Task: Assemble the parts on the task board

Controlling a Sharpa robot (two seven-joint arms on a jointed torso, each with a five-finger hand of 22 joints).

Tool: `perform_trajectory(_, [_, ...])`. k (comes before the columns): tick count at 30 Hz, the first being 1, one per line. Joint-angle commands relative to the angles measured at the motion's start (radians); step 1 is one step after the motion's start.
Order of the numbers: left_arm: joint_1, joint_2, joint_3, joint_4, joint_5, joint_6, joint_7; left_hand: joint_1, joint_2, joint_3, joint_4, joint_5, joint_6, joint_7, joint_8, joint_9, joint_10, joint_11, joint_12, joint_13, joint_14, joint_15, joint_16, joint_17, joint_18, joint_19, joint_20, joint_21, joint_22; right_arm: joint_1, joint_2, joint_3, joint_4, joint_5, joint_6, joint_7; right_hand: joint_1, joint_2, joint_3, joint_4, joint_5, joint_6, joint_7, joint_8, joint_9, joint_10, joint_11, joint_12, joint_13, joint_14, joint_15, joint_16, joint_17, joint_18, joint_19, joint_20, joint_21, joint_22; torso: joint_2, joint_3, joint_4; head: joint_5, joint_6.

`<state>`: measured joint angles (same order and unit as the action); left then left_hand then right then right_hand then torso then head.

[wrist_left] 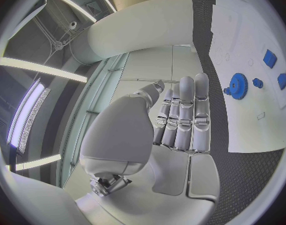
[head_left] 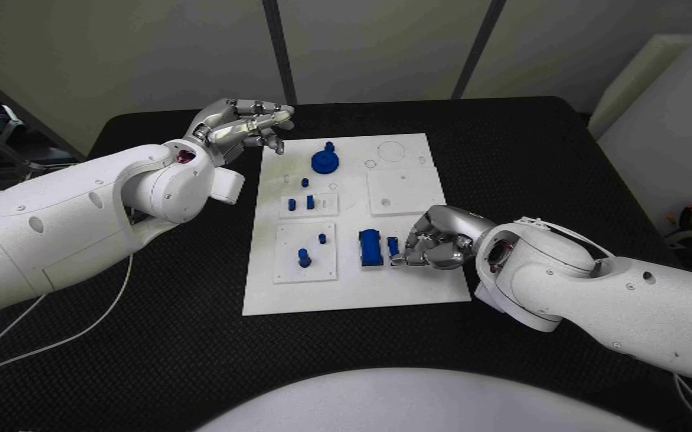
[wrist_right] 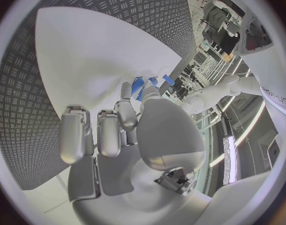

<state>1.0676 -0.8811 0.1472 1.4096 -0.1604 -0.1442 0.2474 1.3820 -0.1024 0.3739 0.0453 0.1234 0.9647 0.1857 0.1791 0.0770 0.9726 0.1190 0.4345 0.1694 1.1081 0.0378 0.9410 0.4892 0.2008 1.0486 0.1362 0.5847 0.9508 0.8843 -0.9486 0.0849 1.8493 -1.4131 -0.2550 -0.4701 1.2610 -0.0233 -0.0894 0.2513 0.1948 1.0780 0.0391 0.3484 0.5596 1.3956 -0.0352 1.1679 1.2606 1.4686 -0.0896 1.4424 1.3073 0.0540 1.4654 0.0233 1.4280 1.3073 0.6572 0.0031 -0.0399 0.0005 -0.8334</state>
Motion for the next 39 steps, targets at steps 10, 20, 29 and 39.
perform_trajectory(10, [0.001, -0.001, 0.001, 0.004, 0.004, 0.01, 0.003, 0.002, 0.01, -0.006, 0.0, 0.007, -0.006, -0.001, 0.007, -0.001, -0.007, -0.003, 0.004, 0.002, -0.006, 0.003, -0.005, -0.002, -0.018, 0.005, 0.004, -0.004, -0.001, 0.001, 0.019, 0.0, -0.036, -0.015, 0.009, 0.007, 0.03, 0.01, -0.011, -0.012, -0.02, 0.001, -0.001, 0.006, 0.003, 0.007, 0.003, 0.01, 0.005, 0.069, -0.004, 0.007, 0.092, -0.008, 0.016, -0.005, 0.006, 0.066, 0.0, -0.0001, 0.0004, 0.001, 0.001])
perform_trajectory(20, [0.001, -0.002, 0.001, 0.005, 0.004, 0.01, 0.003, 0.002, 0.01, -0.006, 0.0, 0.007, -0.006, -0.001, 0.007, -0.001, -0.007, -0.003, 0.004, 0.002, -0.006, 0.003, -0.005, -0.002, -0.018, 0.005, 0.004, -0.004, -0.001, 0.001, 0.038, 0.0, -0.054, -0.023, 0.014, 0.009, 0.08, 0.019, -0.02, -0.04, -0.058, -0.001, -0.002, 0.009, 0.006, 0.007, 0.001, 0.01, 0.007, 0.069, -0.006, 0.008, 0.093, -0.008, 0.016, -0.006, 0.006, 0.068, -0.002, -0.0002, 0.0003, 0.001, 0.002])
perform_trajectory(29, [0.001, -0.004, 0.001, 0.008, 0.004, 0.008, 0.004, 0.002, 0.01, -0.006, 0.0, 0.007, -0.006, -0.001, 0.007, -0.001, -0.007, -0.003, 0.004, 0.002, -0.006, 0.003, -0.005, -0.002, -0.018, 0.005, 0.004, -0.004, -0.001, 0.001, 0.02, 0.0, -0.005, 0.017, -0.048, 0.033, 0.012, 0.037, -0.067, 0.017, 0.059, -0.007, 0.003, 0.004, 0.004, -0.001, 0.006, -0.008, -0.005, 0.066, -0.002, -0.002, 0.082, -0.006, 0.011, -0.004, -0.001, 0.059, -0.004, 0.0013, -0.0004, 0.001, 0.013])
perform_trajectory(39, [-0.004, 0.002, 0.0, 0.006, 0.004, -0.011, 0.028, -0.01, 0.011, -0.019, 0.011, 0.007, -0.015, 0.003, 0.01, -0.002, -0.027, 0.002, 0.011, 0.0, -0.054, 0.012, -0.047, -0.022, -0.02, -0.023, 0.011, -0.043, -0.022, 0.014, -0.006, 0.042, -0.069, 0.457, -0.173, 0.394, 0.037, 0.06, -0.104, 0.017, 0.043, -0.087, 0.046, -0.067, -0.029, -0.181, 0.043, -0.33, -0.237, -0.002, 0.029, -0.212, -0.155, 0.059, -0.147, 0.023, -0.251, -0.248, -0.024, -0.009, 0.0034, -0.009, 0.036])
